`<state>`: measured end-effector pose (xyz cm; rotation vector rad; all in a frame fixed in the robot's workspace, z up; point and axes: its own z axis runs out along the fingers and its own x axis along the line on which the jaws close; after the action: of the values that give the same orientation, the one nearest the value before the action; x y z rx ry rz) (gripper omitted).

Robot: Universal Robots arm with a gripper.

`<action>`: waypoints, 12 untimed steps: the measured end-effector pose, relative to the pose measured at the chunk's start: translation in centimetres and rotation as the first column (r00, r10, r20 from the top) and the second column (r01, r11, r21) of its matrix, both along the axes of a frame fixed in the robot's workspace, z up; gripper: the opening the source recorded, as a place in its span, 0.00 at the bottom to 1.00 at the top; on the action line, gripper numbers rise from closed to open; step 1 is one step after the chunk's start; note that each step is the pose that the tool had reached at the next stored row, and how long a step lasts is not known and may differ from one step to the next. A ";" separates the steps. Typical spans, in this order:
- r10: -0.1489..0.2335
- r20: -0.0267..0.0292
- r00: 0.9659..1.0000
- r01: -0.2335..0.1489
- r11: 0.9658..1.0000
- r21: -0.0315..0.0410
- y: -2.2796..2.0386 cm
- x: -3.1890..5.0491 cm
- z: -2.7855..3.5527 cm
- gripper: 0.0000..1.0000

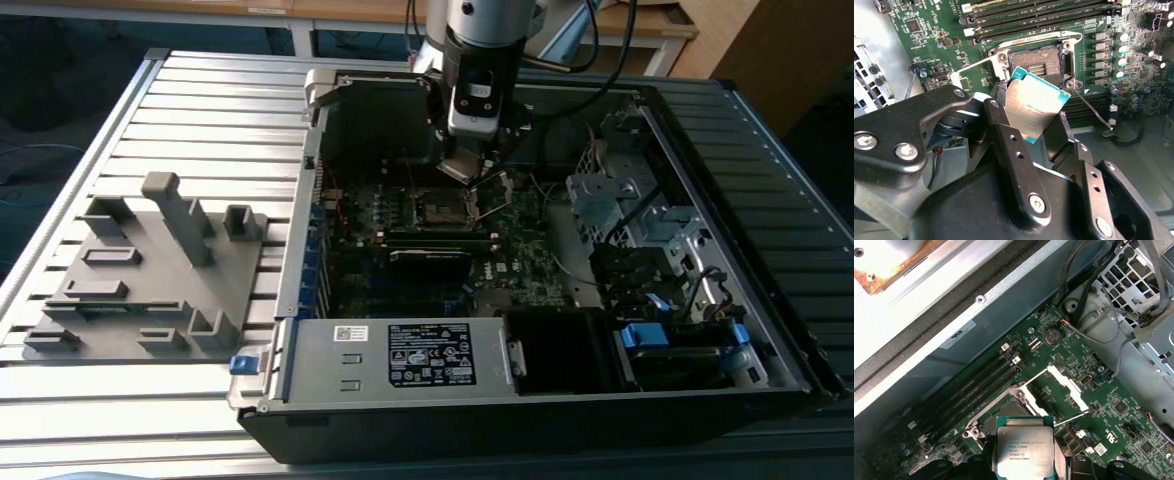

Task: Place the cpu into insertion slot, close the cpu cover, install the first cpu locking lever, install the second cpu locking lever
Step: 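Place the cpu into insertion slot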

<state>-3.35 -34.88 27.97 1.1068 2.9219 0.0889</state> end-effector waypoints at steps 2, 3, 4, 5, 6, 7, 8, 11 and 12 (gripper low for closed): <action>-0.008 0.000 1.000 0.008 1.000 0.000 0.00 0.00 -0.02 0.54; -0.010 0.000 1.000 0.010 1.000 0.000 0.00 0.00 -0.02 0.54; -0.010 0.000 1.000 0.010 1.000 0.000 0.00 0.00 -0.03 0.54; -0.010 0.000 1.000 0.010 1.000 0.000 0.00 0.00 -0.03 0.54; -0.010 0.000 1.000 0.010 1.000 0.000 0.00 0.00 -0.03 0.54; -0.010 0.000 1.000 0.010 1.000 0.000 0.00 0.00 -0.03 0.54; -0.010 0.000 1.000 0.010 1.000 0.000 0.00 0.00 -0.03 0.54; -0.010 0.000 1.000 0.010 1.000 0.000 0.00 0.00 -0.03 0.54; -0.010 0.000 1.000 0.010 1.000 0.000 0.00 0.00 -0.03 0.54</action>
<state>-3.34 -34.88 27.94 1.1209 2.9162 0.0890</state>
